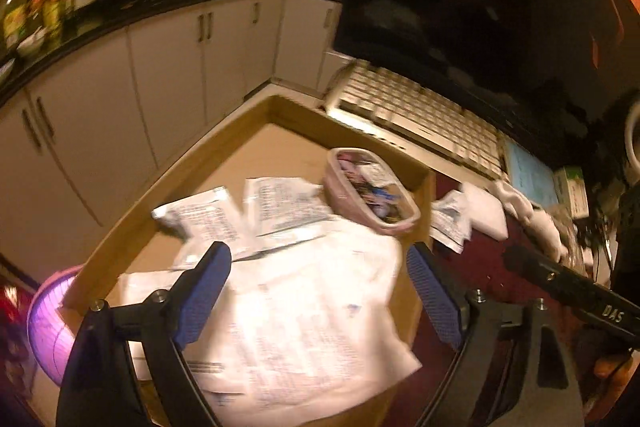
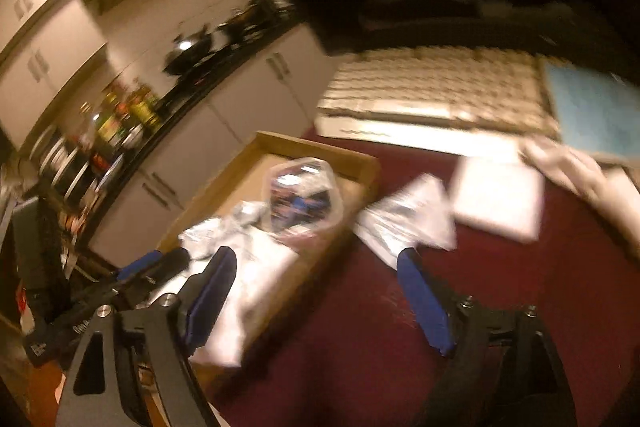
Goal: Organize soft objects
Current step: 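Move both grippers back over the desk toward the remaining items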
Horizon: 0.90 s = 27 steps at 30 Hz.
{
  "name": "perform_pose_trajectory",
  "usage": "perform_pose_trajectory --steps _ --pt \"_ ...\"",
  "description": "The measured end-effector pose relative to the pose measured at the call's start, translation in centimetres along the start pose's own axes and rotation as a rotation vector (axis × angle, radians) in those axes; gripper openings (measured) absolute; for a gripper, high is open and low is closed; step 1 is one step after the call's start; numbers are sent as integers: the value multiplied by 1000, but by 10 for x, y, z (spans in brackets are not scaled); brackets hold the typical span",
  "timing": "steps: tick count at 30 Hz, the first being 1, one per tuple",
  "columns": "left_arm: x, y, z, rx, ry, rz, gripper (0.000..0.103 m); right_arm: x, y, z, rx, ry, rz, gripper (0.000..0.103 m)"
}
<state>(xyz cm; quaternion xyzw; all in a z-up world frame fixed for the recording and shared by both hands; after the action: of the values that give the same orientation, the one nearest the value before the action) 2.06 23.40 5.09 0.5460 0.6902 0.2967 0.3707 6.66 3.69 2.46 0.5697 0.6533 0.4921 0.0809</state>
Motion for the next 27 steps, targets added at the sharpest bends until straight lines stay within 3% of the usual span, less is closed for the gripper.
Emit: perform_pose_trajectory --steps 8,16,18,22,27 --pt "-63 0 3 2 -90 170 89 -76 -9 -42 -25 -146 43 87" --pt "-117 0 25 71 -211 359 90 -124 -2 -87 -90 -296 4 87" --pt "-130 1 34 85 -214 421 90 -131 2 -96 -106 -327 -13 88" --pt "-149 0 53 147 -229 450 90 -151 13 -113 -135 -396 -28 89" --pt "-169 -10 79 145 -212 565 90 -175 25 -121 -144 -501 -55 92"
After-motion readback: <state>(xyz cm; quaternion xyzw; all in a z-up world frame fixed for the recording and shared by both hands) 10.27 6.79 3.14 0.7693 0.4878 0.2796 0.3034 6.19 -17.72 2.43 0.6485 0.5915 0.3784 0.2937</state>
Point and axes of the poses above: each gripper's, at about its wrist camera, not at the fingertips, and z roughly the way its jaws point, x to its left, y to its top, the point moved 4 cm from there along z, roughly the way its jaws point, and after that the axes turned 14 degrees about -x, right-handed, at the moved point
